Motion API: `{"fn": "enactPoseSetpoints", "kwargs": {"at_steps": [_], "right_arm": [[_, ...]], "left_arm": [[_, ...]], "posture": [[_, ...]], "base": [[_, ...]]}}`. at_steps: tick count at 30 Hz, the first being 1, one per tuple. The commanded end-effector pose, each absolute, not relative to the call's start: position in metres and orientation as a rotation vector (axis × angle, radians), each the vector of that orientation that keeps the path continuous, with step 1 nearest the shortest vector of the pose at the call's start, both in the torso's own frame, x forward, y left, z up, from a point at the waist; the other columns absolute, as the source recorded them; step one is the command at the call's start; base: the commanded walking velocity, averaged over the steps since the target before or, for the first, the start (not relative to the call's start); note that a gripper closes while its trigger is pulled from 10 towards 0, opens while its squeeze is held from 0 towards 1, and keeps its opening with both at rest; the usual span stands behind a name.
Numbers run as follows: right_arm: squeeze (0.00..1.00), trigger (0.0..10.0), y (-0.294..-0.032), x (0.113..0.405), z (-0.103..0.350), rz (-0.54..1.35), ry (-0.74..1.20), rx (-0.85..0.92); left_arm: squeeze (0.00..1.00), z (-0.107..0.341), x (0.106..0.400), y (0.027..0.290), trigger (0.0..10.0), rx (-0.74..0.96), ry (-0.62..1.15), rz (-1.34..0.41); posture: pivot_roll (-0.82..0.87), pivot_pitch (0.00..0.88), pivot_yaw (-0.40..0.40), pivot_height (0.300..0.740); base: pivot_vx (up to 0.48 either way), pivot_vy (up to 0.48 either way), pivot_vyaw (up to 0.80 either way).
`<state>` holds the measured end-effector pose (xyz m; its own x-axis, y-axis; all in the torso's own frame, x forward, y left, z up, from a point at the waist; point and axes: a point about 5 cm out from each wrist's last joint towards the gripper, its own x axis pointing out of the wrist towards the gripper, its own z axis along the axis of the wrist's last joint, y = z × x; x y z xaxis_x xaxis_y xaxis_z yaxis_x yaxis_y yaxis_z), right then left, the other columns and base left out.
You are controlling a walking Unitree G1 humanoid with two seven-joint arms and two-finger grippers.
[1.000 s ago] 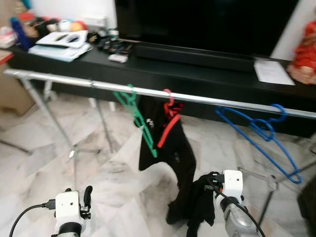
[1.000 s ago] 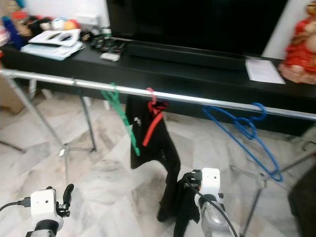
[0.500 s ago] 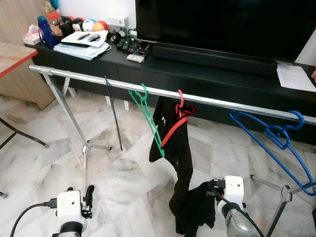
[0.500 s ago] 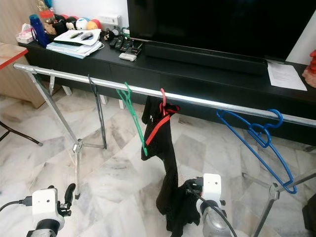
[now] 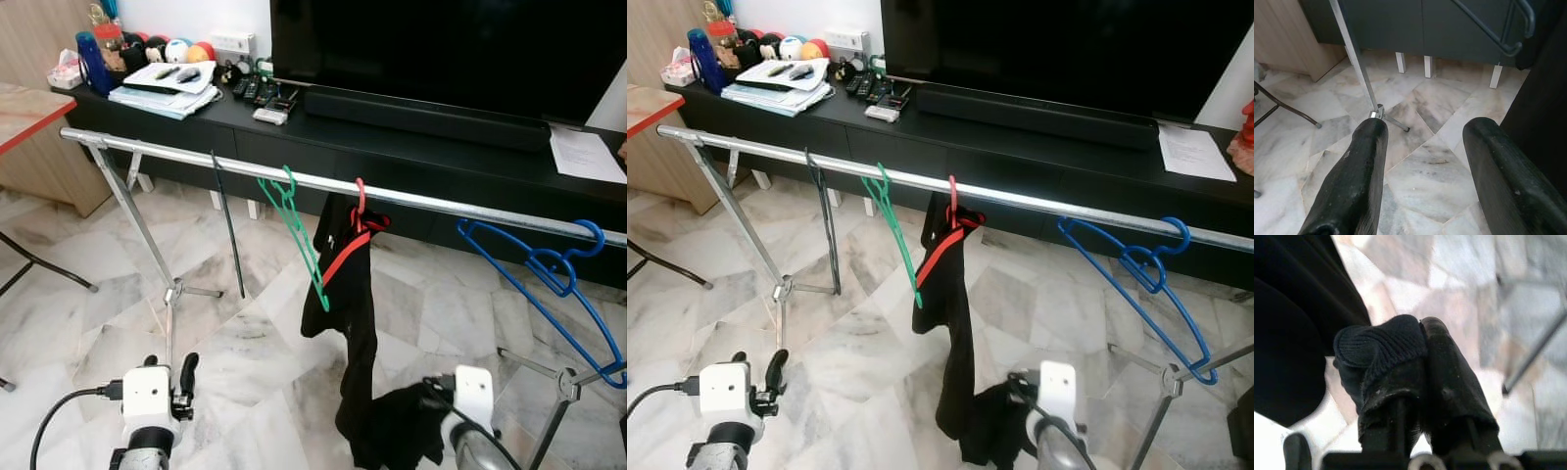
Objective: Hang hanger
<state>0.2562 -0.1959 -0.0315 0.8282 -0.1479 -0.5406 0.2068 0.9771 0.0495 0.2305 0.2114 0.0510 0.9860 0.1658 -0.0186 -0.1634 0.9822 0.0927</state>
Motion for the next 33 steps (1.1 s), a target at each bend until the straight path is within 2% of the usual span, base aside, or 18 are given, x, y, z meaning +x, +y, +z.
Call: {"fn": "enactPoseSetpoints", "kwargs": {"at_steps": [1, 3, 7, 12, 17, 26, 33], "right_arm": [[0.00, 10.0, -0.204, 0.250, -0.036, -0.254, 0.584, 0.140], [0.00, 10.0, -0.211, 0.248, -0.036, -0.311, 0.582, 0.156], [0.00, 10.0, -0.227, 0.259, -0.019, -0.418, 0.459, 0.137], [0.00, 10.0, -0.230, 0.262, -0.015, -0.434, 0.432, 0.125], [0.00, 10.0, -0.228, 0.262, -0.016, -0.428, 0.440, 0.126], [0.00, 10.0, -0.216, 0.256, -0.024, -0.370, 0.480, 0.129], [0.00, 10.0, -0.213, 0.256, -0.026, -0.344, 0.492, 0.118]], "left_arm": [[0.00, 0.050, 0.228, 0.211, 10.0, 0.095, 0.040, 0.160], [0.00, 0.051, 0.228, 0.212, 10.0, 0.096, 0.038, 0.159], [0.00, 0.053, 0.227, 0.216, 10.0, 0.099, 0.034, 0.165], [0.00, 0.052, 0.226, 0.215, 10.0, 0.099, 0.039, 0.161], [0.00, 0.053, 0.226, 0.213, 10.0, 0.095, 0.036, 0.149], [0.00, 0.054, 0.226, 0.214, 10.0, 0.101, 0.033, 0.153], [0.00, 0.019, 0.205, 0.227, 10.0, 0.110, 0.186, 0.194]], "posture": [[0.07, 0.154, -0.041, 0.740], [0.07, 0.154, -0.041, 0.740], [0.08, 0.165, -0.034, 0.740], [0.07, 0.170, -0.031, 0.740], [0.07, 0.176, -0.029, 0.740], [0.08, 0.183, -0.029, 0.740], [0.07, 0.183, -0.032, 0.740]], "base": [[0.000, 0.000, 0.00], [0.000, 0.000, 0.00], [0.000, 0.000, 0.00], [0.000, 0.000, 0.00], [0.000, 0.000, 0.00], [0.301, 0.000, 0.00], [0.314, 0.000, 0.00]]}}
